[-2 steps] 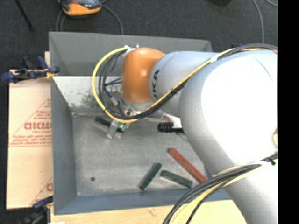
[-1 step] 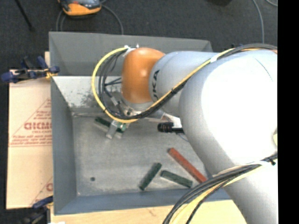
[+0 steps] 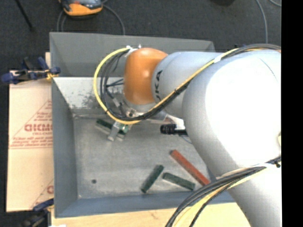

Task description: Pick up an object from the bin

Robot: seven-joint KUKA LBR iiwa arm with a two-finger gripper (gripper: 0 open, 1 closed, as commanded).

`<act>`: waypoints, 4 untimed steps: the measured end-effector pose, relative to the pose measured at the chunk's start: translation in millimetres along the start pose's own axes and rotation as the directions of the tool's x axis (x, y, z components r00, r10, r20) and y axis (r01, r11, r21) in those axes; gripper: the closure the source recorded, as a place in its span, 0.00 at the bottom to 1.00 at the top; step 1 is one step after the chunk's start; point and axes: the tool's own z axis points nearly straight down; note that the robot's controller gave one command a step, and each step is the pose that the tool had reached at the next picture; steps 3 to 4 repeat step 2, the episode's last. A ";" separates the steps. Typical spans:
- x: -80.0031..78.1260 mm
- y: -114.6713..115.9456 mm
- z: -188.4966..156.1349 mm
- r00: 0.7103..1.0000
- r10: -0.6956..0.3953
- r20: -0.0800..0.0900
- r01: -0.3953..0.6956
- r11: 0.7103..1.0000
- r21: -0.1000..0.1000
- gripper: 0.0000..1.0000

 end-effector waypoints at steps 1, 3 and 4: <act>1.3 -1.8 -19.5 1.000 0.000 -0.006 0.000 1.000 0.006 1.00; -0.5 -0.3 -37.4 1.000 0.000 -0.001 0.000 1.000 0.001 1.00; -0.5 -0.3 -37.4 1.000 0.000 -0.001 0.000 1.000 0.001 1.00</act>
Offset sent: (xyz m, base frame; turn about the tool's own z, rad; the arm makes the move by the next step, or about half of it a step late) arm 0.0001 0.0001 0.1168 0.0000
